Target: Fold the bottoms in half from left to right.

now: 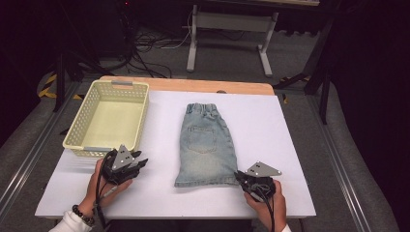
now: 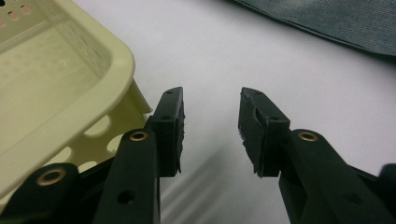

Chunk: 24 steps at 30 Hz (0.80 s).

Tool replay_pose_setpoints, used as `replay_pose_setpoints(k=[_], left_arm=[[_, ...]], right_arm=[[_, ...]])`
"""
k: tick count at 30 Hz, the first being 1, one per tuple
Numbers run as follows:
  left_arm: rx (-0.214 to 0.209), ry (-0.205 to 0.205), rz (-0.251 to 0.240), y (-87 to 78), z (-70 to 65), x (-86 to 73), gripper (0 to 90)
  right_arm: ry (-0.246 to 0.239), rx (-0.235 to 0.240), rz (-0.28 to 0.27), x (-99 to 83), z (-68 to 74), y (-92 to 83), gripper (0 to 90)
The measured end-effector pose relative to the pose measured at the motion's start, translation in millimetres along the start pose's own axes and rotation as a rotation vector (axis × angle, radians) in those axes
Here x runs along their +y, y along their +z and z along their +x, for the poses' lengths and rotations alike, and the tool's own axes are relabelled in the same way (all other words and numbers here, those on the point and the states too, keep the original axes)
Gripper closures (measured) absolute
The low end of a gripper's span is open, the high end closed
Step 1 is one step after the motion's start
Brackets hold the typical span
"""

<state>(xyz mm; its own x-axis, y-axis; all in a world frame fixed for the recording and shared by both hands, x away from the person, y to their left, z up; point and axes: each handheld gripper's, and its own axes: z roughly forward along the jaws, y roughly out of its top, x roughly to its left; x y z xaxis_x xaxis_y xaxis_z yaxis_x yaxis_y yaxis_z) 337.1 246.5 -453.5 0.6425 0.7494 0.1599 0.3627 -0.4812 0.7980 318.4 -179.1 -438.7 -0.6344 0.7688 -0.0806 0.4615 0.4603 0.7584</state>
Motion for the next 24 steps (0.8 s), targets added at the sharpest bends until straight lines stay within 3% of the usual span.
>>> replay_pose_setpoints(k=[4, 6, 9, 14, 20, 24], left_arm=[[-0.008, -0.019, -0.007, -0.2, 3.7, -0.2, 63.6], [-0.001, -0.009, -0.001, 0.4, 3.5, 0.3, 63.9], [-0.006, -0.027, -0.015, 0.2, 5.8, 1.8, 68.1], [0.015, -0.012, -0.006, 3.9, 4.5, 4.0, 67.0], [-0.015, -0.016, -0.014, 3.6, 0.6, 5.8, 68.6], [-0.061, -0.019, -0.027, 3.5, -7.5, 9.5, 65.0]], right_arm=[[0.01, -0.007, 0.004, -0.6, -2.3, -0.4, 83.5], [0.011, -0.007, 0.004, -0.8, -2.4, 0.0, 82.8], [0.015, -0.006, -0.022, -0.6, -2.2, -0.6, 77.4], [0.014, 0.001, -0.046, -0.2, -2.0, -1.4, 75.8], [0.017, 0.002, -0.094, 0.8, -3.0, -5.3, 74.7], [0.027, 0.006, -0.077, -0.3, -5.4, -3.7, 71.7]])
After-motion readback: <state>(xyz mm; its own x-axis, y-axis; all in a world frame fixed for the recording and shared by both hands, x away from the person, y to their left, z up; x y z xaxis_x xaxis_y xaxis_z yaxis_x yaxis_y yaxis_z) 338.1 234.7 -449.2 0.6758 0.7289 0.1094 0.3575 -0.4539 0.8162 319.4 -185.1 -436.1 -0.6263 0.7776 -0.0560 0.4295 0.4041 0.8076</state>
